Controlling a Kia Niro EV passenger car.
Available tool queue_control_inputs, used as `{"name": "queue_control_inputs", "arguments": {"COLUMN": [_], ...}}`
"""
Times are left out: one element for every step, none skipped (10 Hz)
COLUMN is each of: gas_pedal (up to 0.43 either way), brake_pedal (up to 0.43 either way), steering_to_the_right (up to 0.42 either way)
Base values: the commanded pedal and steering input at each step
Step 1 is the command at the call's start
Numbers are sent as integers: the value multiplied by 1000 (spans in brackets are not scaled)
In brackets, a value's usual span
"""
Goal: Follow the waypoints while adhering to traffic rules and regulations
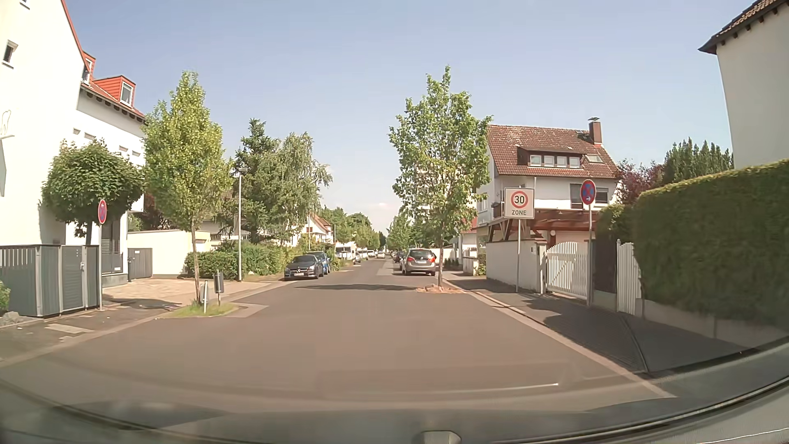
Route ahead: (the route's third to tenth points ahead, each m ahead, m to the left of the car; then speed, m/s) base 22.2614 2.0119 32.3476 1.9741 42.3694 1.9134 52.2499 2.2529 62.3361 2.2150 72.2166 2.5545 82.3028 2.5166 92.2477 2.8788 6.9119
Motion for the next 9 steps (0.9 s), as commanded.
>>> {"name": "queue_control_inputs", "arguments": {"gas_pedal": [189,177,169,157,150,138,138,130,130], "brake_pedal": [0,0,0,0,0,0,0,0,0], "steering_to_the_right": [3,-6,-12,-18,-20,-21,-23,-27,-33]}}
